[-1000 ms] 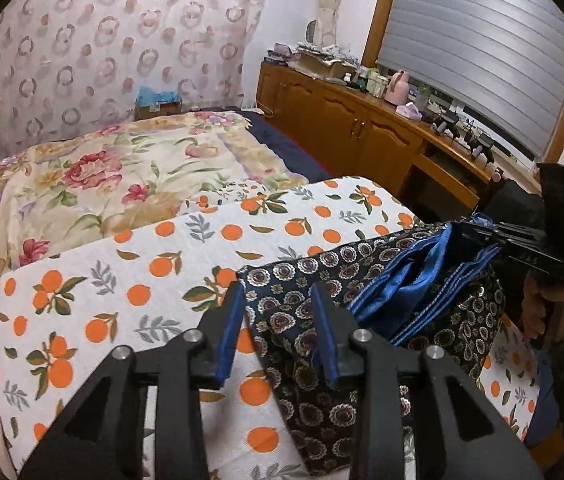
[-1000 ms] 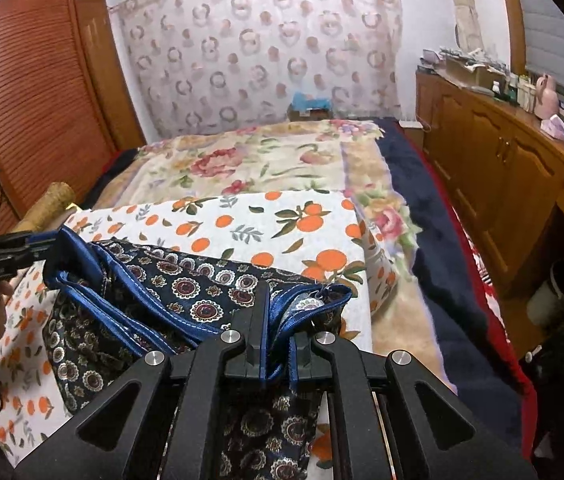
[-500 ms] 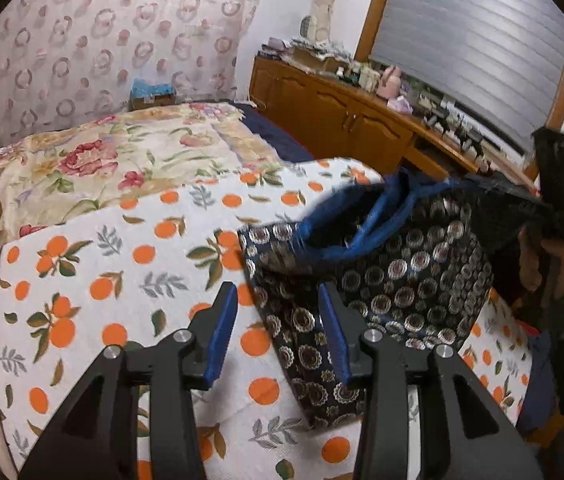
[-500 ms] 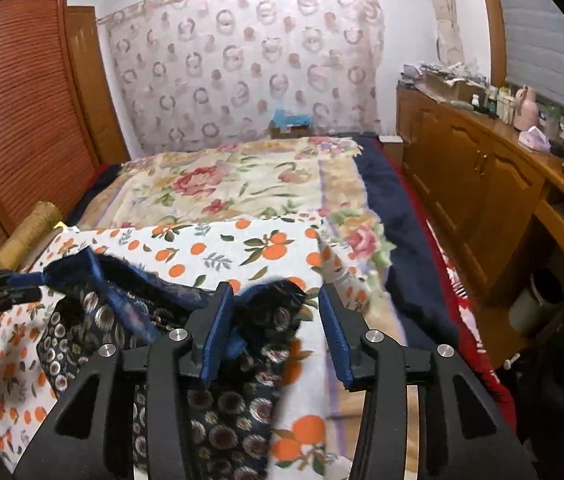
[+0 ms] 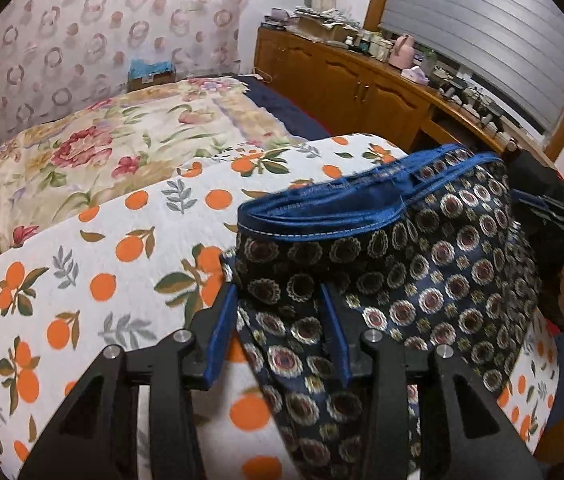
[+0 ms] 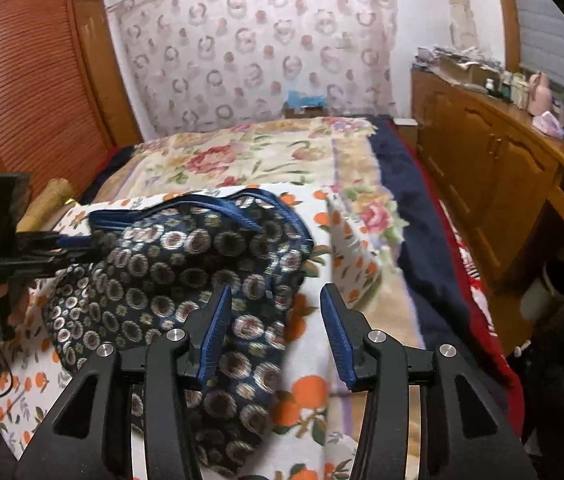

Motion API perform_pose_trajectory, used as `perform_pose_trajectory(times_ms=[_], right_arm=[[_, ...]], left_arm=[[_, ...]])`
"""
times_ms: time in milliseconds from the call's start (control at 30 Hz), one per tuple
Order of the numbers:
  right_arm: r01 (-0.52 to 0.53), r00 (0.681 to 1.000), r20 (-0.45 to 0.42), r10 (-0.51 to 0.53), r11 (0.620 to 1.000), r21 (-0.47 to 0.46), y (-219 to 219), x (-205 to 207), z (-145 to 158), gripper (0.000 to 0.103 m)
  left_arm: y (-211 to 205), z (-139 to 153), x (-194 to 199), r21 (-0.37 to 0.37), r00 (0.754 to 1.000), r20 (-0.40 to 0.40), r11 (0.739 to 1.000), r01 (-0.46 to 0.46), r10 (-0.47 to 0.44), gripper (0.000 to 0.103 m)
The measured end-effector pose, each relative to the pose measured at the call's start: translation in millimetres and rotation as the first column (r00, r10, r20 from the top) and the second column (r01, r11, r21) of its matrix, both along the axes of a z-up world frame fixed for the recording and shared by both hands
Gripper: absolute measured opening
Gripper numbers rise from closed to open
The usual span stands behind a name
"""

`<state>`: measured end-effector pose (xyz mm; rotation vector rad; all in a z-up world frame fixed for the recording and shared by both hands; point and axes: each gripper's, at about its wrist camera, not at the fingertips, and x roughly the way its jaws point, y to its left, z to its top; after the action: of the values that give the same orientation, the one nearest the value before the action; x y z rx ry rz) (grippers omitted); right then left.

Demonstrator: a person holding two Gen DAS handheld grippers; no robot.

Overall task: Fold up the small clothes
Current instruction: 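Close both grippers on the bundle's piped edge and lift it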

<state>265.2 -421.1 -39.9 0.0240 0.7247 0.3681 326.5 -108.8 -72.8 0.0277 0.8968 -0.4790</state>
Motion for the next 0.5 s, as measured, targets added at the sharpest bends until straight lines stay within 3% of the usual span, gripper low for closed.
perform_pose_trajectory(times_ms=[167,300,333,367,433,500], right_arm=[[-0.037,0.999,-0.027,0.037,0.999,0.002,9.5,14.5,-10.6,0.045],[-0.068,0.997,-0.021,0.068,0.997,0.023,12.0,19.9,-13.9,0.006],[-0.067,0.998,-0.011,0.068,0.997,0.027,11.8,19.5,-13.1,0.005],[-0.057,0.998,0.0,0.057,0.998,0.039,9.4,18.7,-12.1,0.002],[-0.012,1.0,0.018,0.011,0.999,0.037,3.9,16.9,-10.2,0.001],[0.031,0.999,0.025,-0.032,0.999,0.021,0.8,13.6,-9.9,0.0]], left_arm=[[2.4,-1.3,10.0,-0.021,1.0,0.009,1.0,-0.009,0.009,0.041],[3.5,-1.8,20.9,-0.037,1.0,0.003,0.999,-0.008,0.008,0.041],[3.4,-1.9,22.2,-0.038,1.0,0.003,0.999,-0.006,0.006,0.04],[3.3,-2.2,22.9,-0.038,1.0,0.006,0.999,0.0,0.0,0.037],[3.4,-2.3,23.8,-0.019,1.0,0.03,1.0,-0.008,0.008,0.016],[6.2,-1.0,25.2,-0.021,0.998,0.048,0.999,-0.026,0.027,0.01]])
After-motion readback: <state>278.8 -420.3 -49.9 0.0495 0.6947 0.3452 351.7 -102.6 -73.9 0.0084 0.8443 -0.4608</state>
